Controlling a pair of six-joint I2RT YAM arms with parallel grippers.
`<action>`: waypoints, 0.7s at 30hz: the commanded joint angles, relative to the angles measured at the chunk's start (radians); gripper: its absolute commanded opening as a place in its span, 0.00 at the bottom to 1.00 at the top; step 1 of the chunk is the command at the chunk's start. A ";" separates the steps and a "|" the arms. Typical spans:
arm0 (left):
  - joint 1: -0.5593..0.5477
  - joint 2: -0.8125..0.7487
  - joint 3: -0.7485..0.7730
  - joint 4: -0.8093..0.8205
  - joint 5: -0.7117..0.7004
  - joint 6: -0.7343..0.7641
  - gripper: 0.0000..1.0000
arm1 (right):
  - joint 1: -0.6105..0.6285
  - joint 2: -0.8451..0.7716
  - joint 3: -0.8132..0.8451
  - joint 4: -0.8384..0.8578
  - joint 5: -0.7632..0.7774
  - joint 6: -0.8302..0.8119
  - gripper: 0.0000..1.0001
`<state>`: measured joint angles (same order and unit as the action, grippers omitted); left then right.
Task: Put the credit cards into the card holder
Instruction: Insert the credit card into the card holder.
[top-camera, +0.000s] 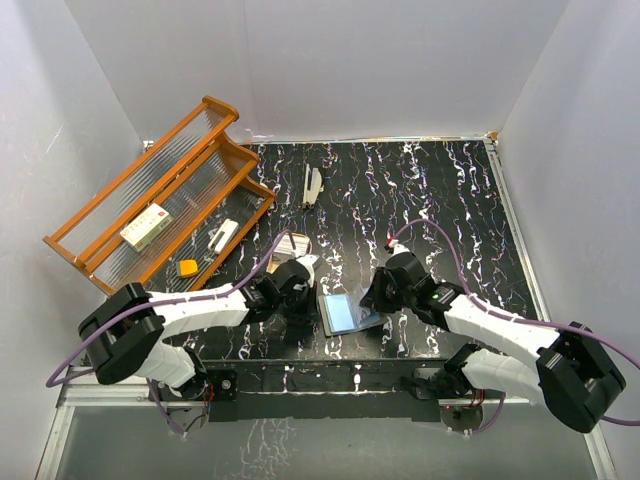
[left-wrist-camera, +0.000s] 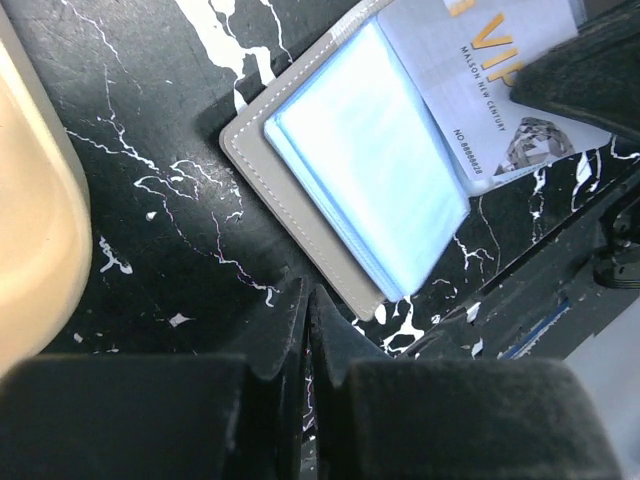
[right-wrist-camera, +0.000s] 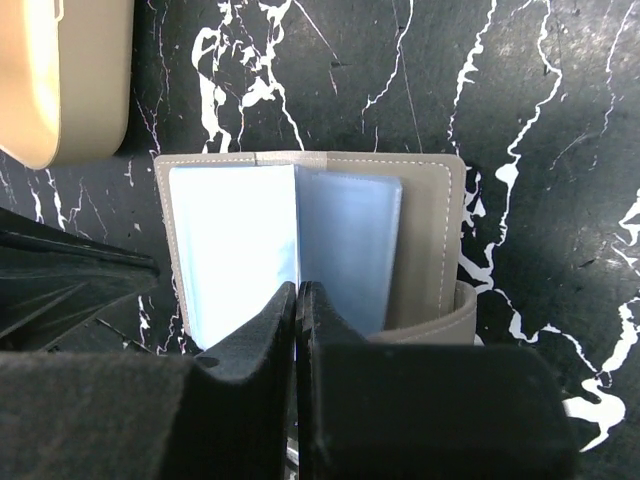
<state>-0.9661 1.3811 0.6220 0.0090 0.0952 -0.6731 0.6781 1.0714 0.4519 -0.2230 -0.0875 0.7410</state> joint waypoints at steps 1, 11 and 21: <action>-0.024 0.026 0.030 0.027 -0.036 0.009 0.00 | -0.007 -0.034 -0.027 0.067 -0.038 0.032 0.00; -0.040 0.053 0.004 0.052 -0.064 -0.001 0.00 | -0.010 -0.044 -0.065 0.106 -0.066 0.055 0.00; -0.051 0.101 0.020 0.061 -0.075 0.004 0.00 | -0.011 -0.019 -0.084 0.132 -0.083 0.045 0.00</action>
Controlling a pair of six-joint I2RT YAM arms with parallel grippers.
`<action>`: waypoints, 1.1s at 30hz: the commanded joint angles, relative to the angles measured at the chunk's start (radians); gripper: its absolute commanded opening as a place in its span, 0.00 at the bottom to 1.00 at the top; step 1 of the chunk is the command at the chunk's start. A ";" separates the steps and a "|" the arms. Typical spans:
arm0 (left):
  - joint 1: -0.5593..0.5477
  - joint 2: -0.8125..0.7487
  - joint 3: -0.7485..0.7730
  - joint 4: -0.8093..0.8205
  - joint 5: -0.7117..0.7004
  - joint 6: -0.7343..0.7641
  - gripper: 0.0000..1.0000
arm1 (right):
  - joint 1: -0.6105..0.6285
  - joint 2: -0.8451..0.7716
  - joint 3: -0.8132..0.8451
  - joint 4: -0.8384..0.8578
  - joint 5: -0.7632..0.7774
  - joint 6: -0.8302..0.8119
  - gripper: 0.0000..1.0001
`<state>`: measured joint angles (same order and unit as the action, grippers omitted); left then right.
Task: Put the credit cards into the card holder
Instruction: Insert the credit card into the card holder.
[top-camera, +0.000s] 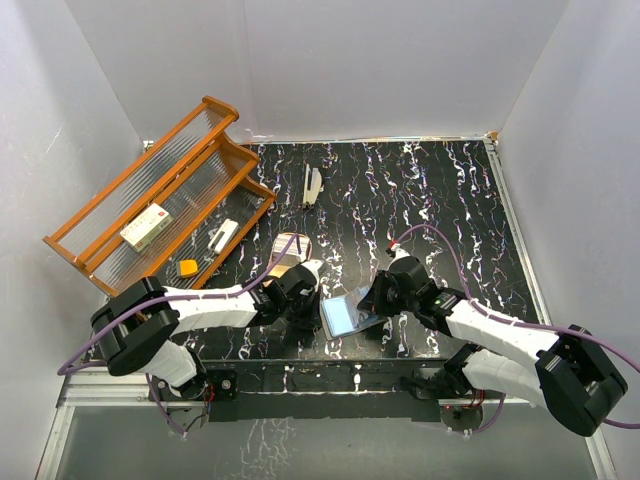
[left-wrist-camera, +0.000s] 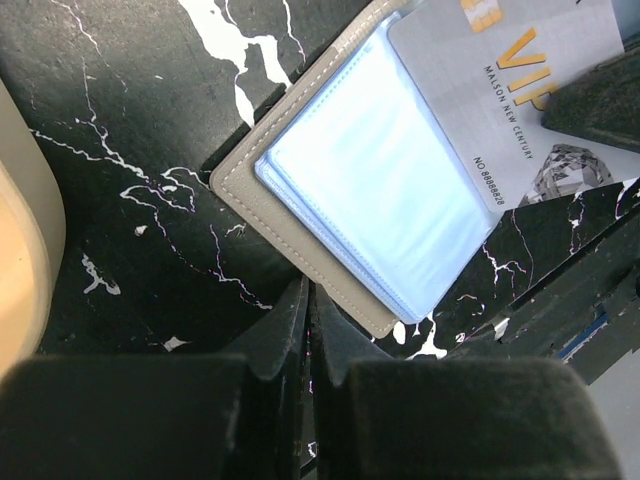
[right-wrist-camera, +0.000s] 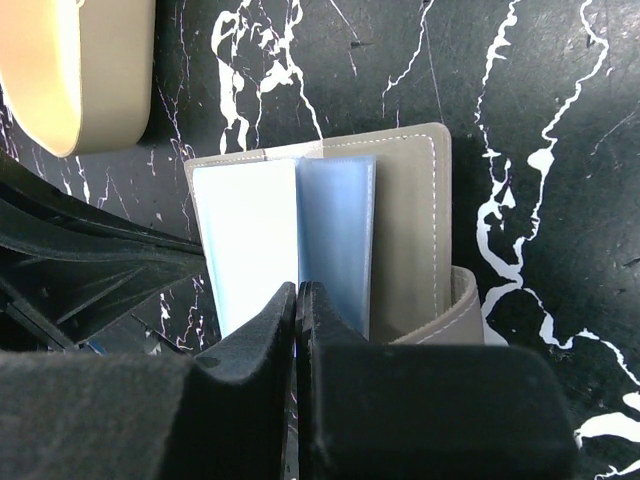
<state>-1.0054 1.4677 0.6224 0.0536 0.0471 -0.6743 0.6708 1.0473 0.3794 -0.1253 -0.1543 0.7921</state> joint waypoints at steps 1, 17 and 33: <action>-0.012 0.021 0.020 0.016 -0.029 0.007 0.00 | -0.004 0.002 -0.012 0.034 -0.016 -0.010 0.00; -0.019 0.059 0.014 -0.009 -0.083 0.014 0.00 | -0.006 0.000 0.043 -0.126 0.116 -0.100 0.21; -0.020 -0.020 0.032 -0.070 -0.166 -0.036 0.00 | -0.005 0.040 0.036 -0.092 0.021 -0.086 0.18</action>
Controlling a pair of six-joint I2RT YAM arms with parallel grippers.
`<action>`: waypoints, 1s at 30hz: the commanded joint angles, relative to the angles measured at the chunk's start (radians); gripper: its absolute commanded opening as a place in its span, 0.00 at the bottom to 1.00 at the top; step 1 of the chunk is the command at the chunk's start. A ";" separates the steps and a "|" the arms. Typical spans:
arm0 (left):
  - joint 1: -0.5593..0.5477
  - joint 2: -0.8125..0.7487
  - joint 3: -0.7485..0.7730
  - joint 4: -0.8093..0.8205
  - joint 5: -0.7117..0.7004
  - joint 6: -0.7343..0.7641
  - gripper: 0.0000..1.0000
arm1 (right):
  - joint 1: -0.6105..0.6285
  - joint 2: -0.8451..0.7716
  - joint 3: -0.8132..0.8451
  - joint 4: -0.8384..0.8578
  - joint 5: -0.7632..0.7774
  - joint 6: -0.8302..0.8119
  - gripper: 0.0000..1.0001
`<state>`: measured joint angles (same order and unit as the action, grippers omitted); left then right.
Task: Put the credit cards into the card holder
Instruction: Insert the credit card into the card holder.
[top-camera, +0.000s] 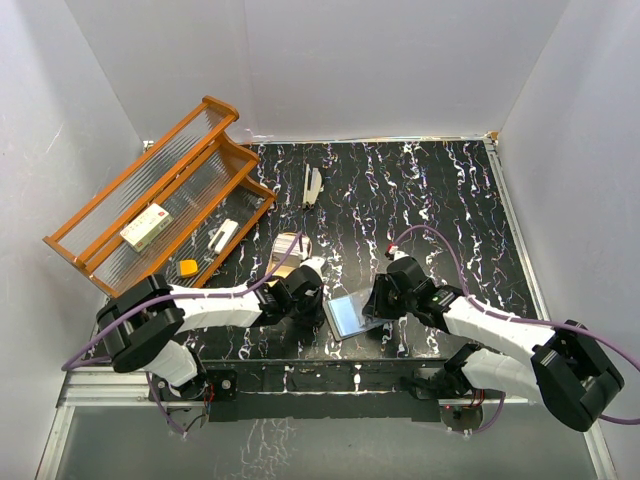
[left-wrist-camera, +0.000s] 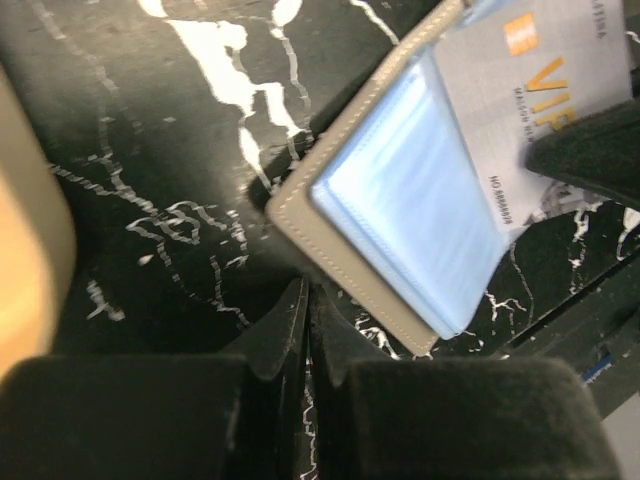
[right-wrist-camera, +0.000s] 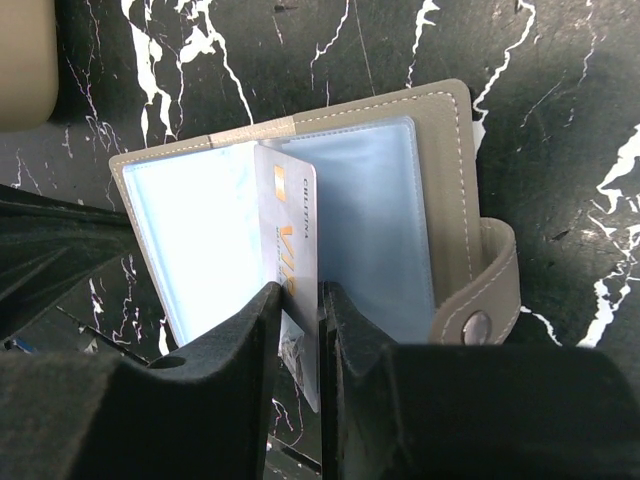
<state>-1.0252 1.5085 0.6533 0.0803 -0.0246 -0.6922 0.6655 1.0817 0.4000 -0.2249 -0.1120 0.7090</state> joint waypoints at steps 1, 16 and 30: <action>0.000 -0.093 -0.004 -0.086 -0.096 -0.022 0.00 | 0.000 0.004 0.016 0.006 -0.022 -0.002 0.18; -0.001 -0.054 -0.009 0.037 0.025 -0.016 0.00 | -0.001 0.038 0.030 0.004 -0.029 -0.005 0.22; -0.001 0.048 -0.040 0.023 -0.046 -0.005 0.00 | 0.000 0.047 0.086 -0.125 0.058 0.014 0.39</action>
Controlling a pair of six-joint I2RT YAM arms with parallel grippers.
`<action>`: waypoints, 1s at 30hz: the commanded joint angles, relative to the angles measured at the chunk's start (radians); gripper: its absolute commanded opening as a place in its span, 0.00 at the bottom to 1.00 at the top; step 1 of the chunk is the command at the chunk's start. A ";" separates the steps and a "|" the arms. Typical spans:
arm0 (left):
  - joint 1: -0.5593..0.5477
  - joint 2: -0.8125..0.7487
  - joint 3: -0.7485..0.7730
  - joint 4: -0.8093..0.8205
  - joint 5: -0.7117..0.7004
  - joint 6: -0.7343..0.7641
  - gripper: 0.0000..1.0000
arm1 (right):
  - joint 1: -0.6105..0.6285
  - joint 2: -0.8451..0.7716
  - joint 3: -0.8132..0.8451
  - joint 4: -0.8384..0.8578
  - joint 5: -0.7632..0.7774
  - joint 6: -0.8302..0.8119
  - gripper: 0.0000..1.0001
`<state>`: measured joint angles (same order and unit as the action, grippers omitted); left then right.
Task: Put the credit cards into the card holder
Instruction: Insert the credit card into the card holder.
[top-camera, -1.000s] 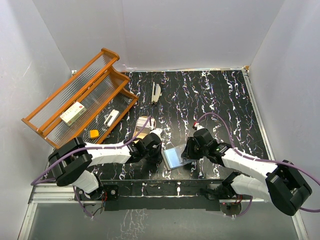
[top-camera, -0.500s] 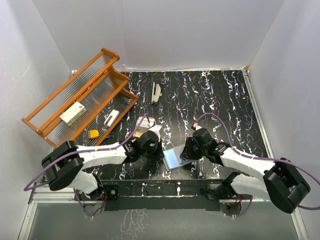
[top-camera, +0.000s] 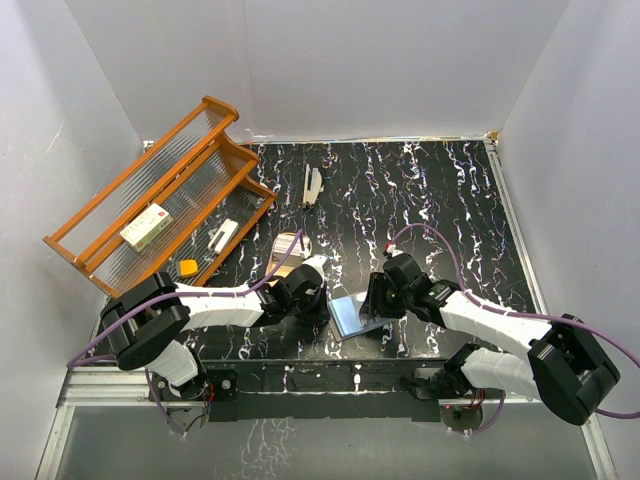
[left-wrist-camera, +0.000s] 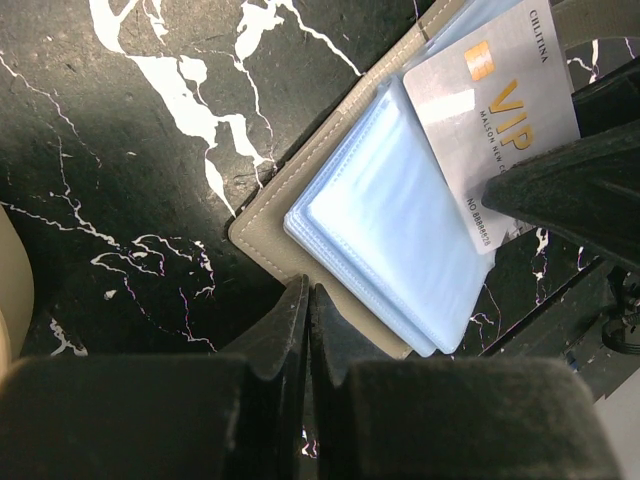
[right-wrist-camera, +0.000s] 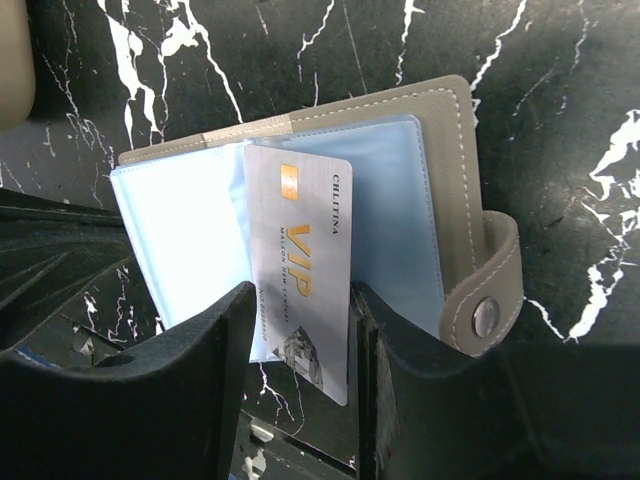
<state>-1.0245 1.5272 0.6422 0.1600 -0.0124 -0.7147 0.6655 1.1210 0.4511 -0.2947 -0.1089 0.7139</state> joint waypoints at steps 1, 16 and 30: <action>-0.003 0.030 -0.028 -0.064 -0.067 0.018 0.00 | 0.000 0.007 0.034 -0.057 0.059 0.011 0.38; -0.002 0.021 0.007 -0.159 -0.129 0.032 0.00 | 0.000 0.011 -0.016 -0.004 -0.078 0.008 0.25; -0.002 0.024 0.053 -0.240 -0.186 0.056 0.00 | 0.000 0.068 0.024 -0.022 -0.141 -0.052 0.22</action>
<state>-1.0309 1.5284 0.6926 0.0326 -0.1329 -0.6937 0.6655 1.1496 0.4381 -0.2939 -0.2367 0.7109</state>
